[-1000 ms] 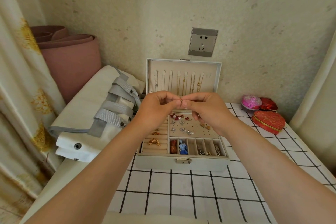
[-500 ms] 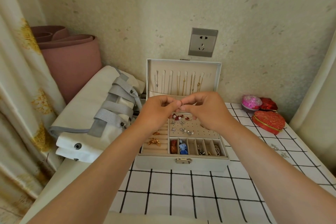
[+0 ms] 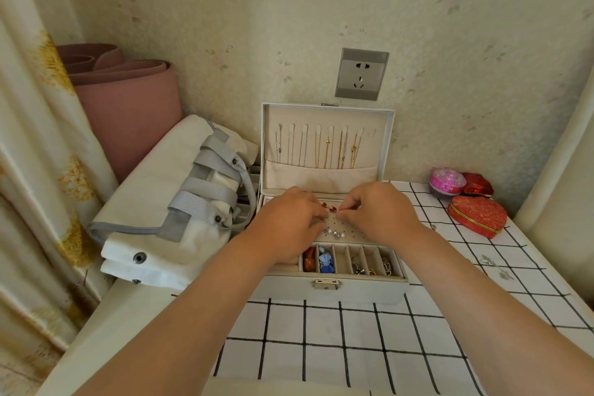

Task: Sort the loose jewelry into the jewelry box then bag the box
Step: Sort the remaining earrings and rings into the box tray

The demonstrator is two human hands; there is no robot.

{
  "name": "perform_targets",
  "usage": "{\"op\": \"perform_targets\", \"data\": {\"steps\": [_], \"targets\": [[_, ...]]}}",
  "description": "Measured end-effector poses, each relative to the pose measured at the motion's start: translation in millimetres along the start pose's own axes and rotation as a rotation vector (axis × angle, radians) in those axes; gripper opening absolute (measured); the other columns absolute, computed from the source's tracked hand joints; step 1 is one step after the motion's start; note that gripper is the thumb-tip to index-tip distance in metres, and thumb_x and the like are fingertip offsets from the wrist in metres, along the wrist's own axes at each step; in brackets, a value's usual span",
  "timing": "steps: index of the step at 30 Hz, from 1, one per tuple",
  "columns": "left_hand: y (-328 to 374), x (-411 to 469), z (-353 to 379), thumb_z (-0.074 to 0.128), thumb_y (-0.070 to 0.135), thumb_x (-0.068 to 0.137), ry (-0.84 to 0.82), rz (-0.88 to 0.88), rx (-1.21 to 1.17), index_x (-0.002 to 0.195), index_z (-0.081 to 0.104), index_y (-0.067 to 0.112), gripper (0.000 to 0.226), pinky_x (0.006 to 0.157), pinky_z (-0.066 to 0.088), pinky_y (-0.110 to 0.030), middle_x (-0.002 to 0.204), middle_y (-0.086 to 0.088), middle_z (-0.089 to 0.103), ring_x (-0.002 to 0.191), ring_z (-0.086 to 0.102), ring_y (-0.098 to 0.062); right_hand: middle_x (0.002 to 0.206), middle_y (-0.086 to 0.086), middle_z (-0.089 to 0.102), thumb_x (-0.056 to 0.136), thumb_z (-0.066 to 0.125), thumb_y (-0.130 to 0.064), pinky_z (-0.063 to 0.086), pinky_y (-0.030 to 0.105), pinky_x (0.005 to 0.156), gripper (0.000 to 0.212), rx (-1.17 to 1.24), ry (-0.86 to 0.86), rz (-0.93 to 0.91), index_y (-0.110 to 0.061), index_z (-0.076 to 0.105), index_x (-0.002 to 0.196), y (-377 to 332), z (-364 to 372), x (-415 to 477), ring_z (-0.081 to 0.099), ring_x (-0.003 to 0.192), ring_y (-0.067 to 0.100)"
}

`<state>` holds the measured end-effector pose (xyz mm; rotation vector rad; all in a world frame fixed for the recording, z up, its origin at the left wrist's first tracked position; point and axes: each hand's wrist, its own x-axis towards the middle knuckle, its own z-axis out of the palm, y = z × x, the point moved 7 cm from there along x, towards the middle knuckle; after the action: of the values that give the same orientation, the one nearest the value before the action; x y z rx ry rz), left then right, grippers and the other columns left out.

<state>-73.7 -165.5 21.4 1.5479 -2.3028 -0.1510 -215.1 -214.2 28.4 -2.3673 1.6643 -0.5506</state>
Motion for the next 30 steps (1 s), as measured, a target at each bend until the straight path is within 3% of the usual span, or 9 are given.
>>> {"op": "perform_targets", "data": {"steps": [11, 19, 30], "targets": [[-0.5, -0.6, 1.6, 0.055, 0.032, 0.096, -0.004, -0.006, 0.014, 0.127, 0.064, 0.027, 0.032, 0.096, 0.044, -0.036, 0.124, 0.01, 0.06, 0.117, 0.045, -0.012, 0.084, -0.017, 0.07, 0.086, 0.072, -0.044, 0.043, 0.023, 0.066, 0.009, -0.114, -0.051, -0.055, -0.035, 0.075, 0.084, 1.7, -1.2, 0.0, 0.06, 0.078, 0.002], [0.3, 0.1, 3.5, 0.057, 0.03, 0.096, 0.001, 0.001, 0.006, 0.128, 0.063, 0.028, 0.033, 0.096, 0.044, -0.034, 0.124, 0.009, 0.06, 0.117, 0.046, -0.014, 0.084, -0.011, 0.066, 0.089, 0.069, -0.041, 0.05, 0.029, 0.068, 0.014, -0.185, 0.072, -0.124, -0.031, 0.072, 0.08, -7.1, -1.6, -5.5, 0.06, 0.076, 0.007], [-0.5, 2.6, 6.7, 0.055, 0.036, 0.096, 0.014, 0.006, 0.039, 0.134, 0.058, 0.029, 0.039, 0.095, 0.044, -0.035, 0.123, 0.007, 0.06, 0.115, 0.045, -0.014, 0.091, -0.021, 0.062, 0.089, 0.068, -0.03, 0.043, 0.022, 0.07, 0.01, -0.135, -0.084, -0.197, -0.035, 0.076, 0.089, -2.7, -2.8, -3.2, 0.056, 0.082, 0.001]]}}
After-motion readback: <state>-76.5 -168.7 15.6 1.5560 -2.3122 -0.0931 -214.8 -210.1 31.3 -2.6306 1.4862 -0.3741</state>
